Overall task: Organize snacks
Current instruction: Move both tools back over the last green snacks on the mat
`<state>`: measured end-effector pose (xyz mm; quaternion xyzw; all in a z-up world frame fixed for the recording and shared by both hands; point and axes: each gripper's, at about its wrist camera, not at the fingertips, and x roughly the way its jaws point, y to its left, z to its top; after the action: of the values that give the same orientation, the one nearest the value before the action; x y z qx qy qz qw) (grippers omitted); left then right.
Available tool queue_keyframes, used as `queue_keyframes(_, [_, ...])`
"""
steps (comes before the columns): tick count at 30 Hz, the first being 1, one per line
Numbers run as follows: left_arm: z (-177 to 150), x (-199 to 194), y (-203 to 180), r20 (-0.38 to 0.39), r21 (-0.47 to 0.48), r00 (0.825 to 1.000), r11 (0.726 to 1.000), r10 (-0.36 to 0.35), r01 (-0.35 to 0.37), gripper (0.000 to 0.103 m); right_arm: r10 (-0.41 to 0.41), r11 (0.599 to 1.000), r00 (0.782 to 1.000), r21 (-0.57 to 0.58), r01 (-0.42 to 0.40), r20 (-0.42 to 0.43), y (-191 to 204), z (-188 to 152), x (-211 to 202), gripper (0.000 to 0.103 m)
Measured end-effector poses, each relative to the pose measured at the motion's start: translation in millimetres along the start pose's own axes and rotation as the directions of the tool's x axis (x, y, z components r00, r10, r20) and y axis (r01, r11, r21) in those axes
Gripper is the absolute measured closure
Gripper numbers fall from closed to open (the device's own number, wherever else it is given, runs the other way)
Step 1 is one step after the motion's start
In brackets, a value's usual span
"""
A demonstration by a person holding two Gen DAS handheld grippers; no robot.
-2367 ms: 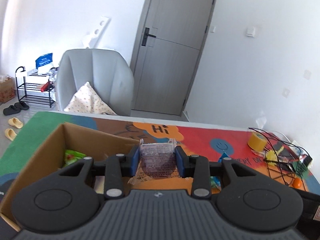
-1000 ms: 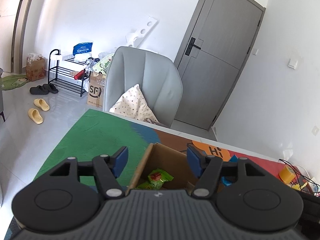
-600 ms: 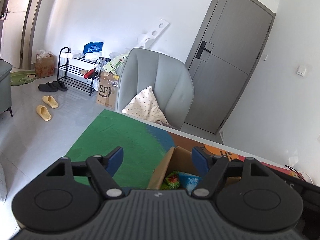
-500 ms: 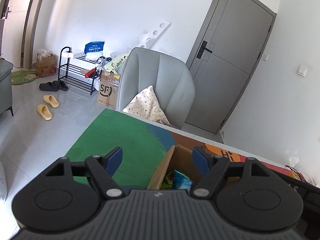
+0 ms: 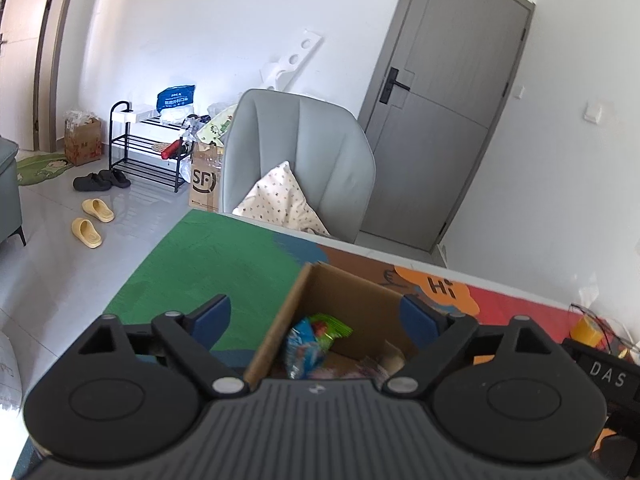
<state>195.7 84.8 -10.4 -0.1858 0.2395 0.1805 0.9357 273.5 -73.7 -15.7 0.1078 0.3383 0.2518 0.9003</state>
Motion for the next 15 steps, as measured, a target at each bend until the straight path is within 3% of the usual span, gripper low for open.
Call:
queue_keyframes(5, [-10.7, -1.6, -18.7, -0.022, 0.017, 1.000, 1.000, 0.020, -0.020, 0.009, -0.013, 1.000, 1.000, 0.014, 0.013, -0.006, -19.1, -2.2, -12.4, 0.021])
queue_keyframes(15, [-40.0, -15.5, -54.2, -0.078, 0.059, 0.997, 0.998, 0.001, 0.004, 0.008, -0.025, 0.998, 0.999, 0.062, 0.027, -0.036, -63.2, -13.0, -37.2, 0.011])
